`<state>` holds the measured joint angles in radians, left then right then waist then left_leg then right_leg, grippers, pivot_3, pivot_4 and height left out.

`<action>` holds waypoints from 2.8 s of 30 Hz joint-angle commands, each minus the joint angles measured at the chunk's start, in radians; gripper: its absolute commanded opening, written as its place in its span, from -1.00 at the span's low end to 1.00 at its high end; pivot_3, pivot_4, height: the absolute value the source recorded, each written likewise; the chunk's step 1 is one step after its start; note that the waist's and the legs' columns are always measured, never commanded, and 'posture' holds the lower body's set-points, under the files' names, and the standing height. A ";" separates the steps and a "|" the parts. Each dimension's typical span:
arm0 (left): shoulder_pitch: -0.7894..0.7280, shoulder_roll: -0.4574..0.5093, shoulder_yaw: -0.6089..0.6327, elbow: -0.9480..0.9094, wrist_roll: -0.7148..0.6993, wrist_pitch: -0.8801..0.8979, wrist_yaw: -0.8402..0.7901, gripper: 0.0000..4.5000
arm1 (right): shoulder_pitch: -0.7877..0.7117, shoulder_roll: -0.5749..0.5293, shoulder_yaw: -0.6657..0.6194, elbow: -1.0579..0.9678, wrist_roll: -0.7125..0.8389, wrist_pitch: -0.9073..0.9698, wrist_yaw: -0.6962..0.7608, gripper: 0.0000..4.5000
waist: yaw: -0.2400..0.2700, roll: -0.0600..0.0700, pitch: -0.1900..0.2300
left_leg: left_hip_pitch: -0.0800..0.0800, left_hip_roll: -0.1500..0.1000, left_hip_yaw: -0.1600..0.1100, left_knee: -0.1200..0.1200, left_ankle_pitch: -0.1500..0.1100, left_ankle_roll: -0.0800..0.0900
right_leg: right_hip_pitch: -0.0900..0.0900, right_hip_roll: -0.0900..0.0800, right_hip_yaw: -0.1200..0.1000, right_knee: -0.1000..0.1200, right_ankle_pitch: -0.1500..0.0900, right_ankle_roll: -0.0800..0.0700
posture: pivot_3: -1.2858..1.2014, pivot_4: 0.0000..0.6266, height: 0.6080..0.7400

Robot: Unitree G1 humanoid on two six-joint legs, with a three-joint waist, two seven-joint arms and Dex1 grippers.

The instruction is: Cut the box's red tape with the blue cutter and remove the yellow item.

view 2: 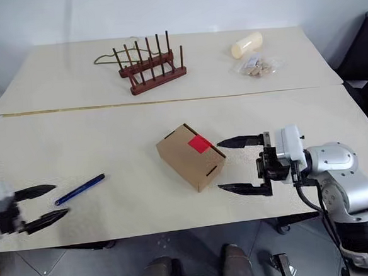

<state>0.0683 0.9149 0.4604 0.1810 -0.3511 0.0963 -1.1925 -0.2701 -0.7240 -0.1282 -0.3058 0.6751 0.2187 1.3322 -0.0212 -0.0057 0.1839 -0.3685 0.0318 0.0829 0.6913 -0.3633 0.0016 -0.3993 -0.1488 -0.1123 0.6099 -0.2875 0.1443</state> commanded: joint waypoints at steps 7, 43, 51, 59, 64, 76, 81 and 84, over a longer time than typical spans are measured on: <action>-0.071 0.010 -0.095 0.192 0.060 -0.040 0.026 0.97 | 0.099 -0.035 -0.075 -0.090 0.036 -0.007 -0.022 1.00 | -0.004 0.001 -0.001 | 0.001 0.000 0.003 0.001 0.000 0.001 | -0.001 -0.001 0.001 0.002 0.000 0.000 | 0.03 -0.52 1.00; -0.533 -0.137 -0.873 -0.513 0.236 0.433 0.001 -0.81 | 0.350 -0.210 -0.131 -0.257 0.062 0.099 0.009 0.58 | 0.049 0.002 -0.004 | 0.007 0.000 0.012 0.002 -0.006 0.005 | 0.001 -0.001 0.005 -0.001 0.001 0.001 | 0.03 -0.52 1.00; -0.625 -0.318 -1.059 -0.548 0.346 0.701 0.153 -0.81 | 0.364 -0.187 0.009 -0.267 -0.164 0.049 -0.125 -0.65 | 0.053 0.001 -0.005 | 0.003 0.000 0.010 0.010 -0.007 0.007 | 0.003 -0.001 0.006 -0.003 0.002 0.003 | 0.03 -0.52 1.00; -0.644 -0.275 -1.102 -0.610 0.362 0.799 0.167 -0.81 | 0.289 -0.134 0.162 -0.204 -0.338 0.046 -0.247 -0.98 | 0.062 0.001 -0.006 | 0.003 0.000 0.008 0.013 -0.006 0.007 | 0.005 -0.001 0.005 -0.003 0.002 0.003 | 0.03 -0.52 1.00; -0.641 -0.281 -1.112 -0.625 0.349 0.830 0.175 -0.81 | 0.237 -0.112 0.219 -0.140 -0.391 0.021 -0.259 -0.98 | 0.056 0.001 -0.006 | 0.003 0.000 0.008 0.013 -0.006 0.007 | 0.005 0.000 0.005 -0.003 0.002 0.003 | 0.03 -0.52 1.00; -0.603 -0.270 -1.121 -0.691 0.317 0.893 0.206 -0.81 | 0.141 -0.061 0.319 -0.002 -0.458 -0.015 -0.236 -0.98 | 0.047 0.002 -0.006 | 0.003 0.000 0.007 0.012 -0.006 0.007 | 0.005 0.000 0.005 -0.003 0.002 0.003 | 0.03 -0.52 1.00; -0.603 -0.265 -1.119 -0.698 0.309 0.907 0.217 -0.81 | 0.146 -0.043 0.330 0.016 -0.460 -0.049 -0.235 -0.98 | 0.047 0.001 -0.006 | 0.003 0.000 0.007 0.012 -0.006 0.007 | 0.005 0.000 0.005 -0.003 0.002 0.003 | 0.03 -0.52 1.00; -0.605 -0.262 -1.118 -0.698 0.302 0.912 0.222 -0.81 | 0.146 -0.041 0.334 0.038 -0.463 -0.101 -0.211 -0.98 | 0.047 0.002 -0.007 | 0.003 0.000 0.007 0.012 -0.006 0.007 | 0.006 0.000 0.005 -0.003 0.002 0.003 | 0.03 -0.52 1.00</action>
<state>-0.5700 0.6355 -0.6045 -0.5372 -0.0365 0.9736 -0.9612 -0.1382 -0.7685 0.1834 -0.2766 0.2135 0.1516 1.0892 0.0256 -0.0042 0.1774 -0.3652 0.0317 0.0900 0.7035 -0.3697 0.0086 -0.3938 -0.1492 -0.1075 0.6069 -0.2860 0.1470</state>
